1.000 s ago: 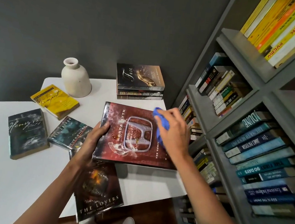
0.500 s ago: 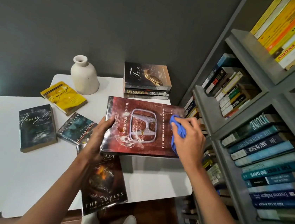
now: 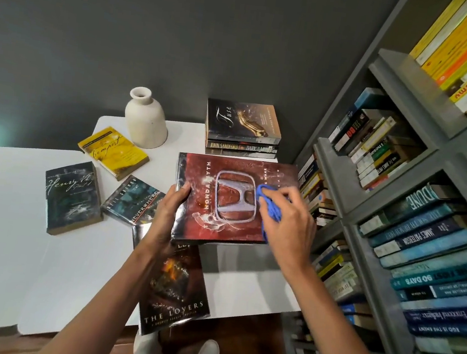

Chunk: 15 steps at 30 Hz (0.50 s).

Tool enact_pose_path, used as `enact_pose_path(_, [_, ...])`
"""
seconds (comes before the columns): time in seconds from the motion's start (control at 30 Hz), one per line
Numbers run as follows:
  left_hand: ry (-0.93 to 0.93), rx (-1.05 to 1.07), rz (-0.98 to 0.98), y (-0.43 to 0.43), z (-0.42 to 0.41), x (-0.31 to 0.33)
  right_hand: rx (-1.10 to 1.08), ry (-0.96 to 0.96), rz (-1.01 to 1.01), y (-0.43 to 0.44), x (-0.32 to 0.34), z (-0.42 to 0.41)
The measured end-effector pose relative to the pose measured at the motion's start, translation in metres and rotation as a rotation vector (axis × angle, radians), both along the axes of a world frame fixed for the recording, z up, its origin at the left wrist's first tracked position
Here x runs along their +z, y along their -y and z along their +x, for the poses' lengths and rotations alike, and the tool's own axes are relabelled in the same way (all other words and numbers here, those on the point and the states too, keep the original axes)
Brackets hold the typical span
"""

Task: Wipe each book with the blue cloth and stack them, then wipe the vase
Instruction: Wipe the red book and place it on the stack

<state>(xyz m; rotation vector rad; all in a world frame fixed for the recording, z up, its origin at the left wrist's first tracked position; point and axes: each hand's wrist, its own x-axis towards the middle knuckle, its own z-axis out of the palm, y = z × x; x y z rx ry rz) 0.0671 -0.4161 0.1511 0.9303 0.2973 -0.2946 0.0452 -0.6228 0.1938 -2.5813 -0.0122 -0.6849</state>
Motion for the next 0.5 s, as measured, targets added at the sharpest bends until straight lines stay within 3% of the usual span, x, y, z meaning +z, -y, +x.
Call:
enact_pose_path(0.2, [-0.001, 0.02, 0.008, 0.004, 0.002, 0.001, 0.294, -0.032, 0.011, -0.05, -0.003, -0.02])
enact_pose_path(0.4, [-0.027, 0.095, -0.02, 0.003, 0.001, -0.001, 0.086, -0.006, 0.018, -0.006, -0.002, -0.006])
enact_pose_path(0.5, [-0.033, 0.093, -0.043, 0.004, 0.005, -0.001, 0.213, 0.017, 0.054, -0.043, -0.003, -0.015])
